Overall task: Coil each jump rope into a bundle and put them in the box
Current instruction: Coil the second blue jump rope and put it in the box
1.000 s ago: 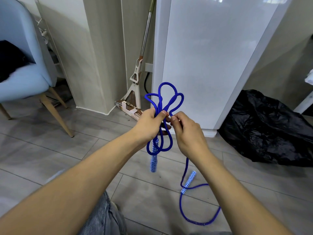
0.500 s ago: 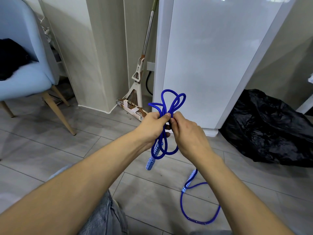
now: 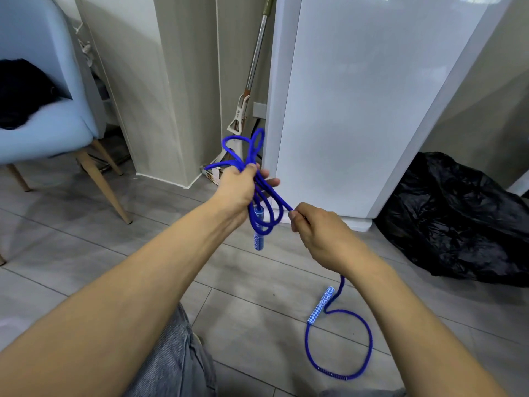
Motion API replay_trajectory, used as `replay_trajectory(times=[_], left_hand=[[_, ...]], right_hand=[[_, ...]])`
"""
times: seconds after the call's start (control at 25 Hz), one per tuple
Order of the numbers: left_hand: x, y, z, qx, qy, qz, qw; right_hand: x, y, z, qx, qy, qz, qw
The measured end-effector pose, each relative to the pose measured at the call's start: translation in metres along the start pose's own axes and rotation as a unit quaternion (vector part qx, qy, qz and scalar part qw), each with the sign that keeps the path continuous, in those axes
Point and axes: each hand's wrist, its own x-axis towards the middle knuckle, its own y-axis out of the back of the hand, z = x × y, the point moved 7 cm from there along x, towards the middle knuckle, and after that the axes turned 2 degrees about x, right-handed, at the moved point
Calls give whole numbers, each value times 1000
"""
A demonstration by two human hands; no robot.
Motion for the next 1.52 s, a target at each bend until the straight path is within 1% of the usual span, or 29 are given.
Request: replay_trajectory(times=[0.08,0.2,0.28,0.32,0.36,0.4,0.48,0.52,0.56,0.6,0.68,0.76,0.84,0.88,0.92,1.0,1.12,1.24,1.36,1.44,1.52], left_hand=[[7,17,8,-22,-5,42,999],[11,35,13,-8,-12,88,996],[15,44,17,11,-30,116,993],[17,47,20,20,-41,127,991],[18,51,22,31,-50,137,989],[19,52,23,44,-57,142,987],[18,50,25,70,-72,126,987],[16,45,26,92,-83,106,987],[13,38,26,123,-93,83,985],[10,30,24,156,-102,54,981],[1,12,18,215,-111,-18,970],[-9,-5,10,260,-122,-90,954],[-17,-17,3,293,-130,-139,937],[-21,-20,0,314,-131,-150,928],[-24,-24,-2,339,-135,-156,918],[-31,-32,-6,385,-162,-168,893],[-36,-42,-12,409,-181,-205,871],[-36,-43,-17,400,-147,-235,874],[-33,-39,-23,369,-98,-259,887],[-33,-39,-26,376,-83,-283,878],[-35,-39,-27,398,-75,-311,860]], right_hand=[[-3,-7,10,42,-26,-90,995],[-15,-13,31,95,-88,-234,964],[-22,-8,48,78,-120,-286,947],[-24,-4,57,53,-136,-288,946],[-23,3,66,28,-152,-267,951],[-19,12,75,5,-165,-223,961],[-8,32,83,-34,-161,-98,981],[-5,41,79,-44,-137,-35,989],[-2,47,70,-38,-102,12,994],[-1,49,59,-18,-64,38,997],[-1,44,35,24,-4,34,999],[-2,34,15,24,40,5,999],[-2,25,4,29,66,-21,997],[-1,22,1,47,70,-31,996],[-1,21,1,72,66,-33,995],[0,23,3,103,56,-6,993],[2,31,7,80,36,68,994],[2,40,14,77,-3,116,990],[2,43,18,104,-19,118,987],[2,45,18,106,-10,116,988],[1,46,17,104,4,112,988]])
